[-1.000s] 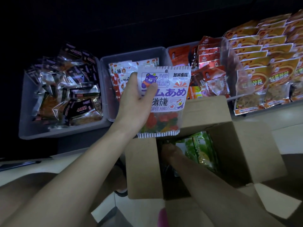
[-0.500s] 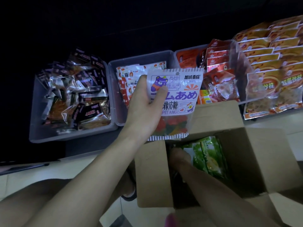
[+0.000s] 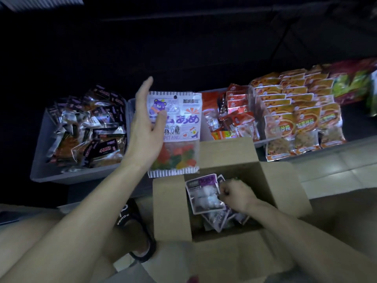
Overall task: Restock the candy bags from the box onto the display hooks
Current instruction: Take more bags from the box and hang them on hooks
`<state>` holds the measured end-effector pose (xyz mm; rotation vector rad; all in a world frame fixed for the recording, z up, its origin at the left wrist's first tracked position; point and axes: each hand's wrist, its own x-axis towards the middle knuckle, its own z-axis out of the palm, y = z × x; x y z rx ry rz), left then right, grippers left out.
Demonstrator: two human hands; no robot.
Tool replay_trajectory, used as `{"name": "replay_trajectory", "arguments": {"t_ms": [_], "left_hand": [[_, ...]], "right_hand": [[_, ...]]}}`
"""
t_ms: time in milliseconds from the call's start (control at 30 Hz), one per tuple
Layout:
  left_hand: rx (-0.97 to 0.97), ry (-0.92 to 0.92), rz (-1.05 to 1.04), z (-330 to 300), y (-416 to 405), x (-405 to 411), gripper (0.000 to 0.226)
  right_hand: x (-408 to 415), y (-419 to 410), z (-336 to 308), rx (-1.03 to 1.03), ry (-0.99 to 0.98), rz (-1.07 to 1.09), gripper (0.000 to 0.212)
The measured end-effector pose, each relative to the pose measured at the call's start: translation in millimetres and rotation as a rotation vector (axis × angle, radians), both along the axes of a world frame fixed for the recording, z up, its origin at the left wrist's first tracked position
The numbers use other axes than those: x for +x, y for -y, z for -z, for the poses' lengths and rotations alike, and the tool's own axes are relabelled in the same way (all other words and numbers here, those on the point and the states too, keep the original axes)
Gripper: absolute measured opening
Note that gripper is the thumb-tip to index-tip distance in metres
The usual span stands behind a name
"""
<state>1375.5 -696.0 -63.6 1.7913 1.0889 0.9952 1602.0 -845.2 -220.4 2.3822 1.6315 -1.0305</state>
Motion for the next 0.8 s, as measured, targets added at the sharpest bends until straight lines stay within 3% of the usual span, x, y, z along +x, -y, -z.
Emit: {"name": "replay_trajectory", "arguments": {"t_ms": [133,267,467,500,633,800], "left_hand": [[0.055,-0.089,-0.067,5.0,3.6,-16.6,0.024],[-0.075,-0.068,-0.109,1.9,15.3,-32.1,0.036],[-0.287,-0.002,-0.066,-18.8,33.0,-48.8,0.012],[-0.348,0.017,-0.044,-23.2,35.7,-50.2,0.014],[-0.6,0.152,0.07,-39.4,37.0,-50.9,0.072],[-0.724,0.46,0.099,-61.4,33.5,-55.1,0.095]], "right_hand": [[19.7,14.1,-45.2,0.184,-0.085,0.043,0.027],[31.1,19.1,-97.8,0.31,-0.228,0.07,0.038],[21.8,-3.0,-168.4,0.461,-0.567,0.159,0.026],[15.4,-9.4,-179.7,0.499,-0.623,0.164,0.026],[-21.1,-36.3,-220.0,0.619,-0.805,0.158,0.035],[-66.3,-75.1,-246.0,0.66,-0.914,0.167,0.029]]}}
